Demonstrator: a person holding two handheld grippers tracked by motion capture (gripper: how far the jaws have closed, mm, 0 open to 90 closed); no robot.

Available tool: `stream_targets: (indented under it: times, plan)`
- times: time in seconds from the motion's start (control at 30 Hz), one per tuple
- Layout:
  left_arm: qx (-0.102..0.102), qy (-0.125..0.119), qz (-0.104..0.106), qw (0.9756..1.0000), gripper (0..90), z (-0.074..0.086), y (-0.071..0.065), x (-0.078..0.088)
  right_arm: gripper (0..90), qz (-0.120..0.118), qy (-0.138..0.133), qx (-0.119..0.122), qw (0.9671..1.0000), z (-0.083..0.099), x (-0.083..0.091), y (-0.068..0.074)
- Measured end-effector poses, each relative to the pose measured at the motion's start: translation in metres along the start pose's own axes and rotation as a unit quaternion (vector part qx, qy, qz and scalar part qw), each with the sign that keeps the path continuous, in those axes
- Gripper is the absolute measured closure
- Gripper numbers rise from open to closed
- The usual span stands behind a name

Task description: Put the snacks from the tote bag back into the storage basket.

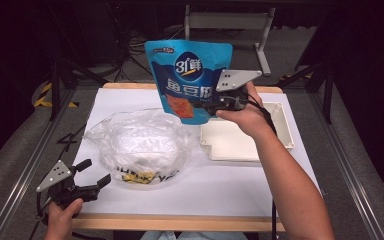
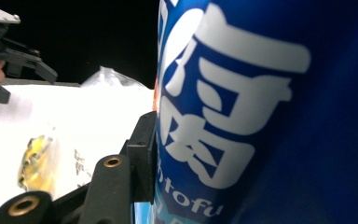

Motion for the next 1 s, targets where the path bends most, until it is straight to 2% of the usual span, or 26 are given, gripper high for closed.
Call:
stream_targets:
  times: [0.27, 0.33, 0.43, 0.6, 1.0]
  plan:
    - [0.001, 0.001, -0.002, 1.0000, 6.7, 0.000, 0.001, -0.001, 53.9, 0.028, 0.007, -0.010, 0.9995, 0.014, 0.033, -0.014]
    - [0.001, 0.000, -0.002, 1.0000, 6.7, 0.000, 0.001, -0.001, 53.8, 0.031, 0.009, -0.011, 0.9994, 0.015, 0.036, -0.014]
    - [0.002, 0.001, -0.002, 1.0000, 6.7, 0.001, 0.002, -0.001, 53.8, 0.041, 0.023, -0.014, 0.9988, 0.027, 0.049, -0.020]
    - [0.004, 0.004, -0.003, 1.0000, 6.6, 0.002, 0.002, -0.003, 53.8, 0.052, 0.036, -0.022, 0.9978, 0.042, 0.060, -0.024]
    - [0.005, 0.008, -0.005, 0.9999, 6.6, 0.003, 0.002, -0.003, 53.8, 0.081, 0.046, -0.043, 0.9948, 0.063, 0.084, -0.037]
Point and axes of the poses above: each handheld gripper's, and its own axes: x roughly backward along the jaws, z roughly out of its underside, y roughly to its left, the point moved 8 cm from there along -x, roughly forward along the jaws, and after that the axes turned 15 degrees about x, right-handed, at the moved point
